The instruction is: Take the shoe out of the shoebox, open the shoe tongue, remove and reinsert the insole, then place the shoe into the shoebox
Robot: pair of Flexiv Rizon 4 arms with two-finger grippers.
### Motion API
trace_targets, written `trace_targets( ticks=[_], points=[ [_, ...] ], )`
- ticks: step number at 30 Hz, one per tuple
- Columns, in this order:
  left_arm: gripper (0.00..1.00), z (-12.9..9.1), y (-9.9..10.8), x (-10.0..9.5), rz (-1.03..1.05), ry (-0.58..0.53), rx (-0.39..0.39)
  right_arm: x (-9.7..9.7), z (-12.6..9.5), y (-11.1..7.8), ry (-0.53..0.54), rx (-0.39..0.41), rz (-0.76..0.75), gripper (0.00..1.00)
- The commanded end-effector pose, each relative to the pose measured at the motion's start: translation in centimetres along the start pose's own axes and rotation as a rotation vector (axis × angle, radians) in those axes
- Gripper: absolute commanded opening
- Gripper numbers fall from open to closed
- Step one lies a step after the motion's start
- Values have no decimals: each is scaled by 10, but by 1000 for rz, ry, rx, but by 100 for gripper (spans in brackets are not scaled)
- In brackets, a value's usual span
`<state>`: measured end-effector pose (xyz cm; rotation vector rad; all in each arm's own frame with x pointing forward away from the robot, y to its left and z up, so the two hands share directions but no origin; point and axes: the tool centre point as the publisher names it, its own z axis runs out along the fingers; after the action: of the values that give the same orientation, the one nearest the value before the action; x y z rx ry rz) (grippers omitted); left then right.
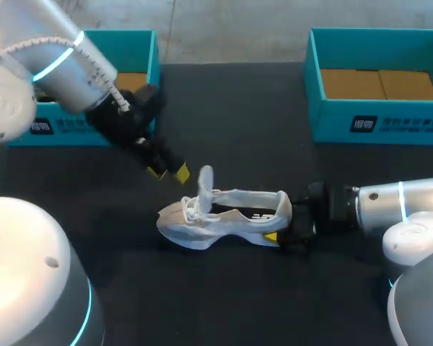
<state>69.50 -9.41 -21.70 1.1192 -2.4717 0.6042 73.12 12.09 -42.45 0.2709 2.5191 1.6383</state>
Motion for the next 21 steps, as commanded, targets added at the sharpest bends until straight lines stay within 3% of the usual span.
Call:
trace_targets(
  ticks=[1,12,21],
  points=[
    [0,-5,-16,11,113,-60,-89,0,0,0,-1,3,0,0],
    [0,-13,-21,31,510,-121,-237,0,0,0,-1,3,0,0],
    [0,-14,-38,44,749,-164,-323,0,0,0,-1,3,0,0]
  ],
)
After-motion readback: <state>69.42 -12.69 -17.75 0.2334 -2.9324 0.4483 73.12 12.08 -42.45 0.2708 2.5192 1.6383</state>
